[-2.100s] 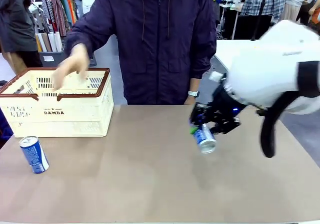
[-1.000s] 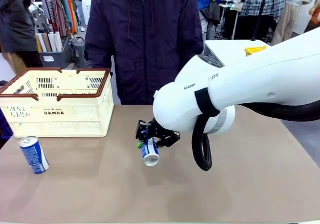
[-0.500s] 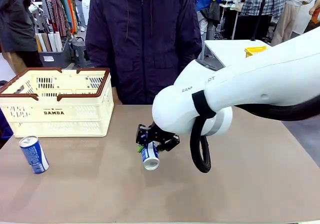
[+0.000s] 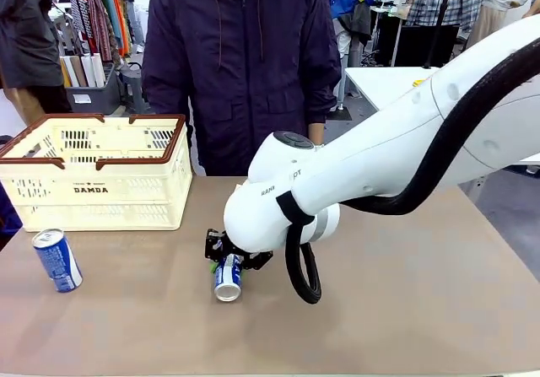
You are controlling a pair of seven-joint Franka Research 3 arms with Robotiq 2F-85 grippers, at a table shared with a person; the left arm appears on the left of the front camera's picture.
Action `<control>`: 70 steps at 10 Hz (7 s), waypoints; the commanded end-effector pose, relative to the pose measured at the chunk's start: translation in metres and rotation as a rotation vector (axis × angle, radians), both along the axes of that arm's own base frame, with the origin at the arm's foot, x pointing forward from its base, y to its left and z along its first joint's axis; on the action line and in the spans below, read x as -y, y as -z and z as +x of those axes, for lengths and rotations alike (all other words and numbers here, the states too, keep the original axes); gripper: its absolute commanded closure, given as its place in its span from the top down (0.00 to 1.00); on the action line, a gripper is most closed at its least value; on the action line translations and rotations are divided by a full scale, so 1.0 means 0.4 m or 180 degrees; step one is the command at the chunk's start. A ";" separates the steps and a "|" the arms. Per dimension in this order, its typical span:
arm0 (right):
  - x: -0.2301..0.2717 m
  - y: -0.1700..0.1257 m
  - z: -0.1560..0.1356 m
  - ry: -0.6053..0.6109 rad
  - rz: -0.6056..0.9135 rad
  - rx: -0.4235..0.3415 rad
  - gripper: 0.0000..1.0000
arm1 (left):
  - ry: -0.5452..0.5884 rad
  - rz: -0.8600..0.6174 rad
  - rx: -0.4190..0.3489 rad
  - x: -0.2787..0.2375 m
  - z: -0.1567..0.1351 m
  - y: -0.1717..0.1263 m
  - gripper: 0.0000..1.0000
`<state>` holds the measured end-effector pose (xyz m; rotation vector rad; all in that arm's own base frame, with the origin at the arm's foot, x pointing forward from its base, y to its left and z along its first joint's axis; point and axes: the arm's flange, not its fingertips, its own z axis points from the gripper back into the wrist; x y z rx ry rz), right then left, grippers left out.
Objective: Place the drinks into the Shopping basket.
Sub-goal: Pick up one drink and place it into the Shopping basket.
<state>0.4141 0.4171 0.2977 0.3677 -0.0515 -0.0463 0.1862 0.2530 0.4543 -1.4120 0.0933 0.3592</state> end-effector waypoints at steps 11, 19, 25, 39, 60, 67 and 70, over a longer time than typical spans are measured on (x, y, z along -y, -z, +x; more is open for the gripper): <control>0.148 -0.216 0.023 -0.0216 -0.0076 0.0086 1.00 | -0.0009 -0.0058 0.0050 -0.007 -0.003 -0.012 1.00; 1.227 -0.425 -0.068 0.0586 0.3345 -0.0662 1.00 | -0.0009 -0.0058 0.0050 -0.007 -0.003 -0.012 1.00; 1.415 -0.347 -0.203 0.0995 0.3753 -0.0514 1.00 | -0.0009 -0.0058 0.0050 -0.007 -0.003 -0.012 1.00; 1.415 -0.347 -0.203 0.0995 0.3753 -0.0514 1.00 | 0.0656 0.2210 -0.0318 0.615 0.243 -0.234 1.00; 1.415 -0.347 -0.203 0.0995 0.3753 -0.0514 1.00 | 0.0556 0.4175 0.0611 1.529 0.492 0.225 1.00; 1.415 -0.347 -0.203 0.0995 0.3753 -0.0514 1.00 | 0.0465 0.4371 0.0356 1.493 0.519 0.362 1.00; 1.415 -0.347 -0.203 0.0995 0.3753 -0.0514 1.00 | 0.0440 0.4378 0.0356 1.491 0.514 0.385 1.00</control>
